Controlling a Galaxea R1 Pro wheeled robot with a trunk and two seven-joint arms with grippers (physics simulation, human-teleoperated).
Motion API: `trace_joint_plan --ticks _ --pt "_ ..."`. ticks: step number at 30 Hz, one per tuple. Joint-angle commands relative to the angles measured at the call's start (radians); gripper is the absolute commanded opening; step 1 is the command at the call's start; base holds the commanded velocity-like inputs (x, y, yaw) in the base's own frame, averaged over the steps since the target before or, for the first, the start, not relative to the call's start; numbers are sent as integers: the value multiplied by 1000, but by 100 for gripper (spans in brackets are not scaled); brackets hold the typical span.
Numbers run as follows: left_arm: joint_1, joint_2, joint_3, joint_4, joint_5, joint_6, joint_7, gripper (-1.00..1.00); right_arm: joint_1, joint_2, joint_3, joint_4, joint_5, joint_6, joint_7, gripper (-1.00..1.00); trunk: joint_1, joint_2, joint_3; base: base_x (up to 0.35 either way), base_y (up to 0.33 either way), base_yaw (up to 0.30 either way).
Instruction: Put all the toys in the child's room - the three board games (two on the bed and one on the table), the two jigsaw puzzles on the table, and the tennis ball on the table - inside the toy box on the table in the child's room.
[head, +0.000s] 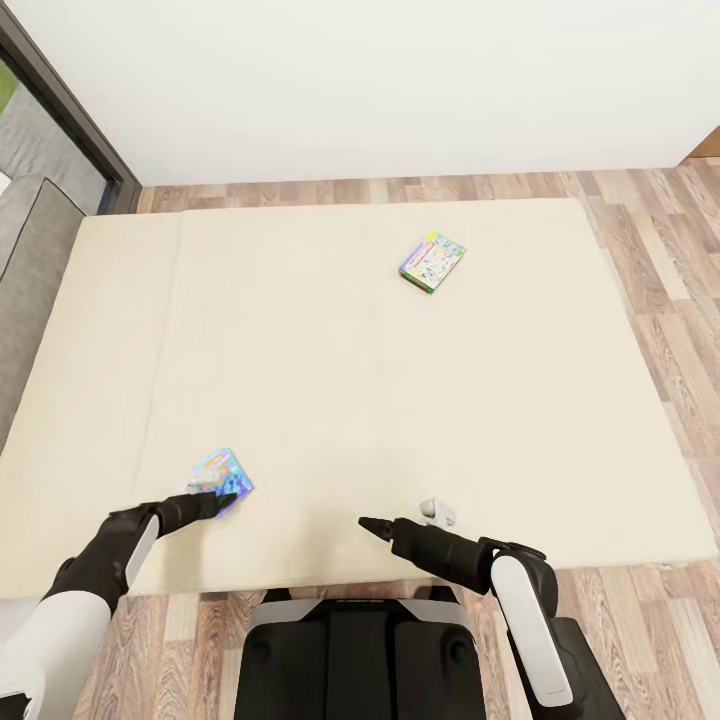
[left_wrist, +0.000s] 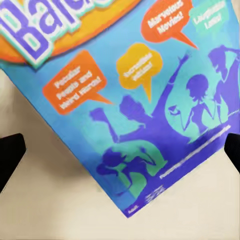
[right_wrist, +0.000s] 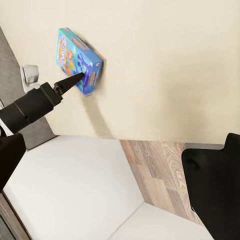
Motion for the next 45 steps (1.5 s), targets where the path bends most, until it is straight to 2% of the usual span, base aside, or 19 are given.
trace_joint_plan --ticks 1,8,12,19,33,42,43,45 --pt "0 0 4 -4 1 15 -5 100 0 0 -2 -1 10 5 10 100 1 -2 -1 0 0 0" --pt "0 6 15 -40 0 82 -5 100 0 -3 -3 -1 10 4 11 100 1 -2 -1 0 0 0" --pt "0 25 18 -84 1 145 -6 100 0 0 -2 -1 11 4 6 100 1 -2 -1 0 0 0" --pt "0 31 19 -96 -2 175 1 100 0 2 -1 -1 17 4 1 100 1 -2 -1 0 0 0" --pt "-5 32 19 -102 -1 170 10 100 0 2 -1 -1 18 4 1 100 1 -2 -1 0 0 0" --pt "-37 30 20 -103 -1 107 14 100 0 2 -1 -1 20 3 1 100 1 -2 -1 0 0 0" --pt "-42 30 38 -102 -1 64 16 100 0 4 0 0 21 1 -2 100 1 -2 -1 0 0 0" --pt "-42 29 55 -102 -1 45 19 100 0 4 1 1 22 0 -2 100 1 -2 -1 0 0 0"
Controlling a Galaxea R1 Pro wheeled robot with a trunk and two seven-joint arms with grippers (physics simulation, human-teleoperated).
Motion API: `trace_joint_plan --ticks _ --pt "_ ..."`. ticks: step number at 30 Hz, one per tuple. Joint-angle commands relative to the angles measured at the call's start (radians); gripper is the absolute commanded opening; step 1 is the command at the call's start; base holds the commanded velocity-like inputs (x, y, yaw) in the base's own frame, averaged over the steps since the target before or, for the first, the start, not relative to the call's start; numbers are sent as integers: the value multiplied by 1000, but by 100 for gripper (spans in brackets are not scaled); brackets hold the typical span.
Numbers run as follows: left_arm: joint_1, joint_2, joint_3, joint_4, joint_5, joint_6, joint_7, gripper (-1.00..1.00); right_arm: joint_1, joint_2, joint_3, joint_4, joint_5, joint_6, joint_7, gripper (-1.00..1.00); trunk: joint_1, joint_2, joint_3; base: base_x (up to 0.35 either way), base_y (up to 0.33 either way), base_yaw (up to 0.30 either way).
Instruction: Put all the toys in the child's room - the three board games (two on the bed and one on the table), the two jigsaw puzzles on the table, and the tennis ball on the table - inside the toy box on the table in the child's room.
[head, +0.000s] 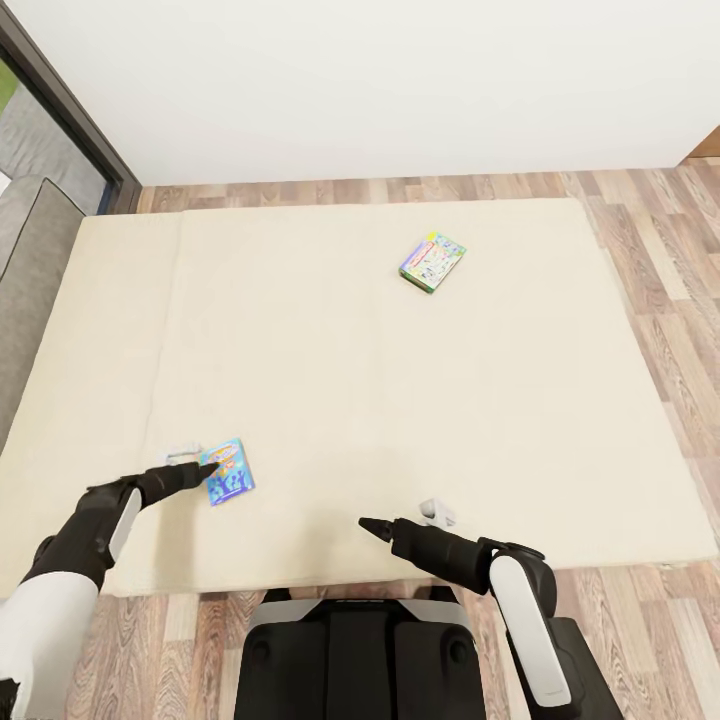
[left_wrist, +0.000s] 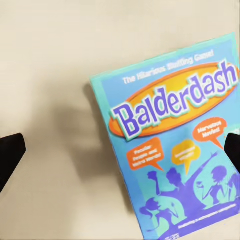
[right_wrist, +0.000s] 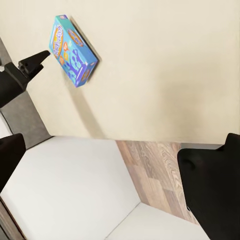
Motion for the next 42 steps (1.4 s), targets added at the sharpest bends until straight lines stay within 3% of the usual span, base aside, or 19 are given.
trace_joint_plan --ticks 1,25,28,32,42 --pt "-1 -1 12 -2 0 0 -1 100 0 1 2 0 10 4 8 100 1 -2 -1 0 0 0" --pt "-1 -19 31 -2 2 -49 15 100 -3 3 27 -4 5 13 20 100 1 -2 -8 0 0 0" --pt "-1 -21 30 -2 2 -51 15 100 -4 14 59 -4 0 18 21 100 1 -2 -12 0 0 0" --pt "-1 -22 31 -2 2 -51 15 100 -7 41 136 -5 -3 19 21 100 1 -2 -18 0 0 0" --pt "-1 -23 31 -2 2 -57 15 100 -8 44 162 -5 -4 22 22 100 1 -2 -32 0 0 0"
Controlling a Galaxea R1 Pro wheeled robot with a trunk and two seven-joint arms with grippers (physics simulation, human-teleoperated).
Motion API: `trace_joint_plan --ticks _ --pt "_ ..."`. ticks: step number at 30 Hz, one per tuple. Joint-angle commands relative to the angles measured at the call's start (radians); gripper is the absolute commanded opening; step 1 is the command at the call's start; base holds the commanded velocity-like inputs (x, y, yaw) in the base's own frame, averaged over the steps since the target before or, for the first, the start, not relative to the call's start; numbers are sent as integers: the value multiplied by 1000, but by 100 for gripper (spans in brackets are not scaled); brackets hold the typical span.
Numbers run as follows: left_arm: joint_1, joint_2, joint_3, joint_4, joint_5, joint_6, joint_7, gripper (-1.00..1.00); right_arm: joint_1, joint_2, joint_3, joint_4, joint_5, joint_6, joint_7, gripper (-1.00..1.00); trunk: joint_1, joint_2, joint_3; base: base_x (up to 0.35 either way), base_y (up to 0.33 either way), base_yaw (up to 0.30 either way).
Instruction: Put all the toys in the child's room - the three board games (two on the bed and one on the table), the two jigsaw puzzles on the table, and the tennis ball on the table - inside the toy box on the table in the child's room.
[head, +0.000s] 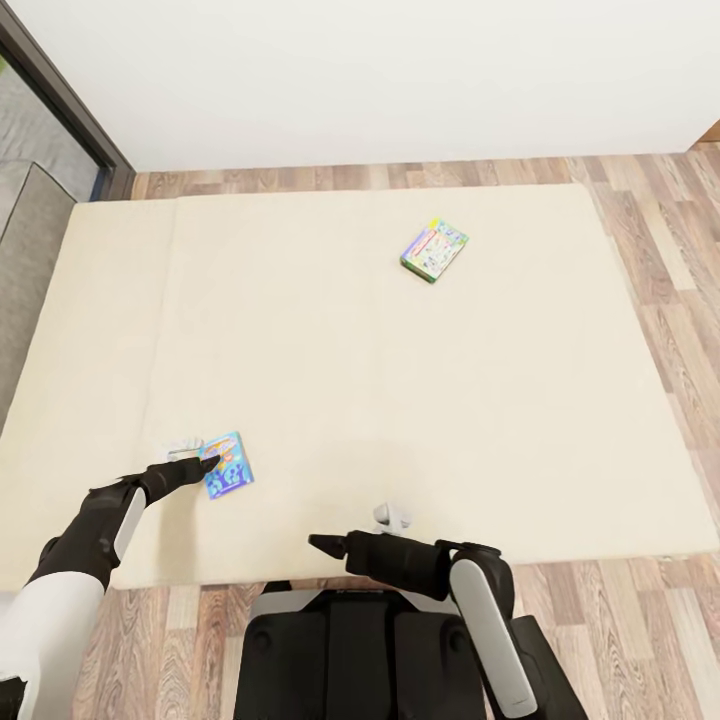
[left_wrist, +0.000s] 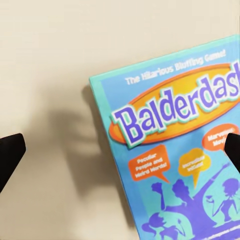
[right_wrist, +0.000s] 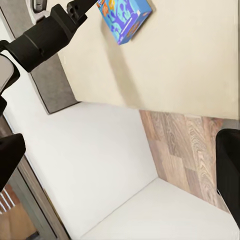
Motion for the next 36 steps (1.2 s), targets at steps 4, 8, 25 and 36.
trace_joint_plan --ticks 4,8,25,36 --pt "0 -1 4 -1 1 7 -6 100 0 -4 -5 -1 10 4 10 100 1 -2 -6 0 0 0" --pt "0 0 4 -1 1 7 -6 100 0 -5 -7 -1 10 3 10 100 1 -2 -10 0 0 0" --pt "0 3 4 -11 1 7 -8 100 0 -4 -6 -1 9 -3 10 100 1 -2 -25 0 0 0" --pt "0 7 4 -12 2 5 -36 100 1 -3 -6 -1 8 -5 10 100 1 -2 -26 0 0 0"
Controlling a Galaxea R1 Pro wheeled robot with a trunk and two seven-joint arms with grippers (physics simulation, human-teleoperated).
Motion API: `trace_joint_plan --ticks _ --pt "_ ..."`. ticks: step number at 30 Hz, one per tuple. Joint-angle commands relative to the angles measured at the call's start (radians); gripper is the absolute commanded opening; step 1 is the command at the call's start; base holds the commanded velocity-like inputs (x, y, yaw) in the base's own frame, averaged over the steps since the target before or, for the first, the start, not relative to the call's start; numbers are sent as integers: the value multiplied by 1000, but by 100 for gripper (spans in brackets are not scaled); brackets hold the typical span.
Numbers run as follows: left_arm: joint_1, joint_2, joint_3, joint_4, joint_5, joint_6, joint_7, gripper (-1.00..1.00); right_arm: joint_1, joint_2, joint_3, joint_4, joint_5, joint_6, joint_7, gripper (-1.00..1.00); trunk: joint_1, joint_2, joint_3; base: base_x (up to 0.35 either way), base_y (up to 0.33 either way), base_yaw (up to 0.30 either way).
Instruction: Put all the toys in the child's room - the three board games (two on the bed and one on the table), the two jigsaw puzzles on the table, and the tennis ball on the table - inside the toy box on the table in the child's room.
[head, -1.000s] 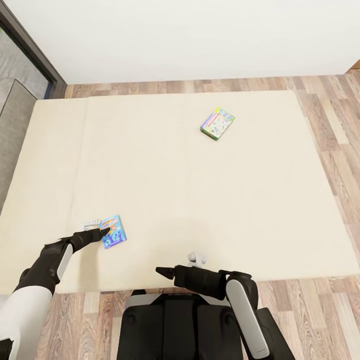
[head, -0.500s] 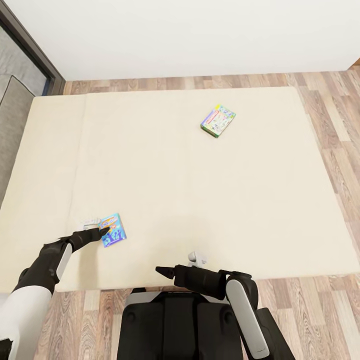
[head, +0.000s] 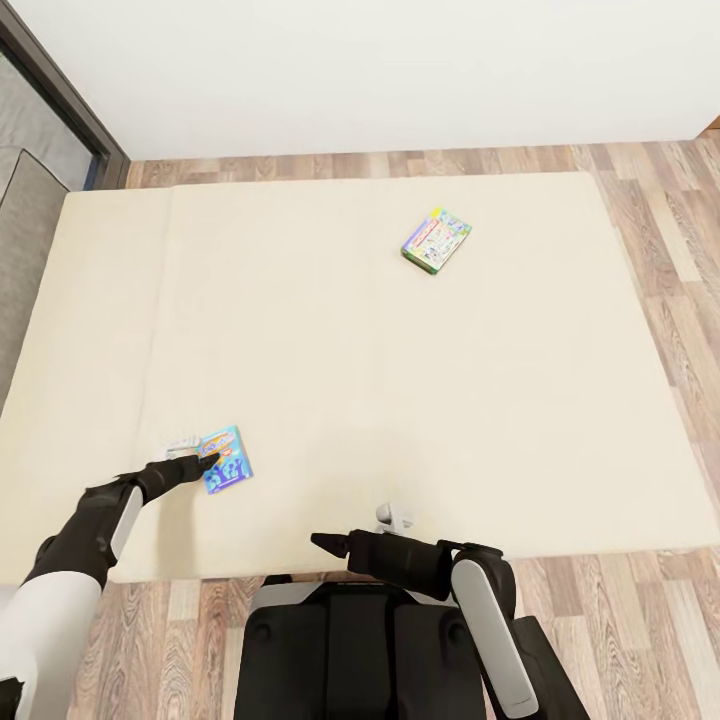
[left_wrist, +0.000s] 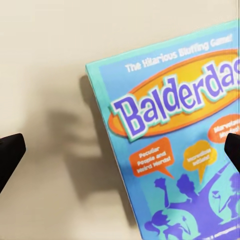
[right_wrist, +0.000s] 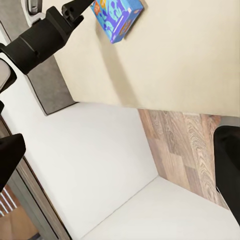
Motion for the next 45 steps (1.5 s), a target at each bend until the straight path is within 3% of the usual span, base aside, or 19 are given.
trace_joint_plan --ticks 1,11,21,27,45 --pt "0 0 4 -1 1 8 -14 100 0 1 -1 0 10 4 10 100 1 -2 -1 0 0 0" --pt "-2 2 47 -1 -2 16 -105 100 0 2 0 0 10 3 10 100 1 -2 -1 0 0 0" --pt "-2 3 53 -1 -1 18 -126 100 0 3 2 0 10 3 10 100 1 -2 -1 0 0 0" --pt "-2 3 54 -1 -1 17 -169 100 0 5 3 0 10 3 10 100 1 -2 -7 0 0 0" --pt "-2 3 54 -1 -1 13 -180 100 0 7 5 0 10 2 10 100 1 -2 -32 0 0 0"
